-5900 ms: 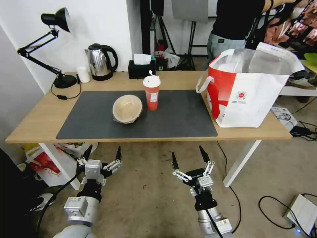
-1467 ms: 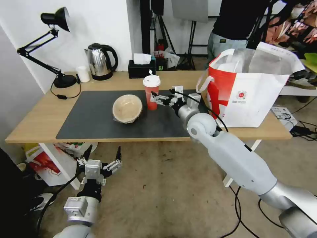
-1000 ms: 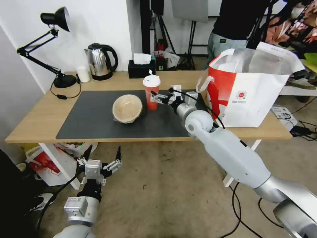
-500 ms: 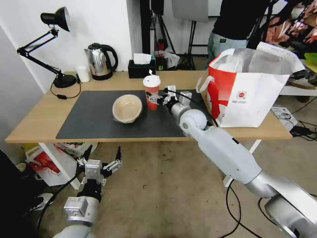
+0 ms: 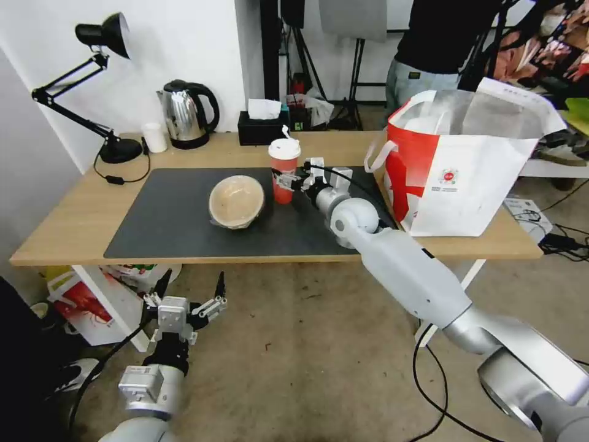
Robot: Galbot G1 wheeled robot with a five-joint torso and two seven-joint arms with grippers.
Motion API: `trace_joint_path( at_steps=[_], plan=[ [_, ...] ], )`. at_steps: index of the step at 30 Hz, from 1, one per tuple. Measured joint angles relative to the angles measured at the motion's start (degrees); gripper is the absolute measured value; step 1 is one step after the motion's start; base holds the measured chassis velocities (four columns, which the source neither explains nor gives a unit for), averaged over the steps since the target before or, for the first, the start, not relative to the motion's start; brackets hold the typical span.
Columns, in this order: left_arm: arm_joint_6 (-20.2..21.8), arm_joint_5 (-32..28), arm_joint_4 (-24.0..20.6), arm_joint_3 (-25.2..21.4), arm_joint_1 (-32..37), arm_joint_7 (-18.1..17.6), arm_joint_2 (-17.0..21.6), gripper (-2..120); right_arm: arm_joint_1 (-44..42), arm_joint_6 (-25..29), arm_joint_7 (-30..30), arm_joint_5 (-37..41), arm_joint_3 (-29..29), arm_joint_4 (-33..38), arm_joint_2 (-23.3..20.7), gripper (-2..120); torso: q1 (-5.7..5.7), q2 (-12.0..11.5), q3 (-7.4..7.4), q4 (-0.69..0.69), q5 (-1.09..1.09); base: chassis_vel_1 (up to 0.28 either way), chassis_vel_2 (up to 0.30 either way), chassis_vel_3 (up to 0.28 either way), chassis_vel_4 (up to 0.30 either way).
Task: Pick up the trash from the table and place it into the takeout bag.
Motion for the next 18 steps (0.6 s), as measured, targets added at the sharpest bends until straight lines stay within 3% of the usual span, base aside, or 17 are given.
trace_joint_path(
  at_steps=[10,15,18],
  plan=[
    [0.0,0.0,0.0,0.0,0.0,0.0,0.0,100,0.15,0.24,-0.69,0.45,-0.08,-0.81,0.17,53,0.0,0.0,-0.01,0.0,0.0,0.0,0.0,0.0,0.0],
    [0.0,0.0,0.0,0.0,0.0,0.0,0.0,100,0.31,0.23,-0.79,0.71,-0.2,-0.8,0.09,47,0.0,0.0,-0.01,0.0,0.0,0.0,0.0,0.0,0.0],
    [0.0,0.0,0.0,0.0,0.0,0.0,0.0,100,0.49,0.18,-0.87,1.09,-0.27,-0.55,-0.13,35,0.0,0.0,0.0,0.0,0.0,0.0,0.0,0.0,0.0]
  ],
)
